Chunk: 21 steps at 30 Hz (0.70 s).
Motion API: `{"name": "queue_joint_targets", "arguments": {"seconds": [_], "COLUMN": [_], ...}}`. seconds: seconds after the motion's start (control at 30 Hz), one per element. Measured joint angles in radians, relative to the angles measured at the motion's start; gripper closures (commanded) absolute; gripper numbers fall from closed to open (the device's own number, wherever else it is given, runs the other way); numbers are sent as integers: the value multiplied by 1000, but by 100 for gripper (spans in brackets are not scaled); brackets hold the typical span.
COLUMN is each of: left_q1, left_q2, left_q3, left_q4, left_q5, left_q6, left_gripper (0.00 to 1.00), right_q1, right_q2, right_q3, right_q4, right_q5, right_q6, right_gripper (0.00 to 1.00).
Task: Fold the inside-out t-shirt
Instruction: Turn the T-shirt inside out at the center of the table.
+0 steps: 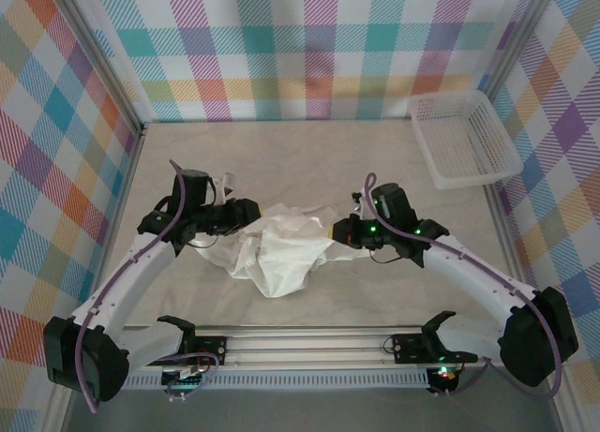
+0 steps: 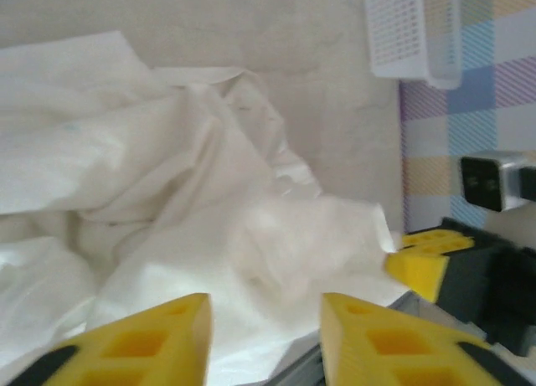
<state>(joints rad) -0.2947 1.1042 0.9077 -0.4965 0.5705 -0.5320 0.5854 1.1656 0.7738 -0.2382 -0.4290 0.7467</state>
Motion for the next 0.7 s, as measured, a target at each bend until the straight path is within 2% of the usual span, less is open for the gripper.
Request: {"name": "queue_joint_targets", "arguments": {"seconds": [0.1, 0.17, 0.3, 0.37, 0.43, 0.53, 0.7], "left_q1": [-13, -66, -274, -371, -432, -469, -470], "left_q2": [-13, -27, 31, 117, 212, 332, 492], "left_q3": [0, 7, 98, 171, 235, 309, 388], "left_q4": [-31, -42, -120, -161, -198, -240, -237], "left_q5": [-21, -59, -211, -312, -397, -483, -592], "left_q6": [35, 55, 105, 138, 169, 216, 297], "left_gripper": [45, 43, 38, 34, 28, 22, 23], "right_q1": [26, 56, 106, 133, 159, 181, 188], "right_q2": [42, 87, 159, 171, 171, 171, 165], "right_q3": [3, 14, 54, 77, 95, 108, 107], "right_q4": [22, 18, -5, -18, -18, -46, -49], "right_q5": [-7, -11, -24, -26, -29, -8, -7], "right_q6": [-26, -51, -99, -128, -152, -179, -199], "right_gripper": [100, 100, 100, 100, 100, 100, 100]}}
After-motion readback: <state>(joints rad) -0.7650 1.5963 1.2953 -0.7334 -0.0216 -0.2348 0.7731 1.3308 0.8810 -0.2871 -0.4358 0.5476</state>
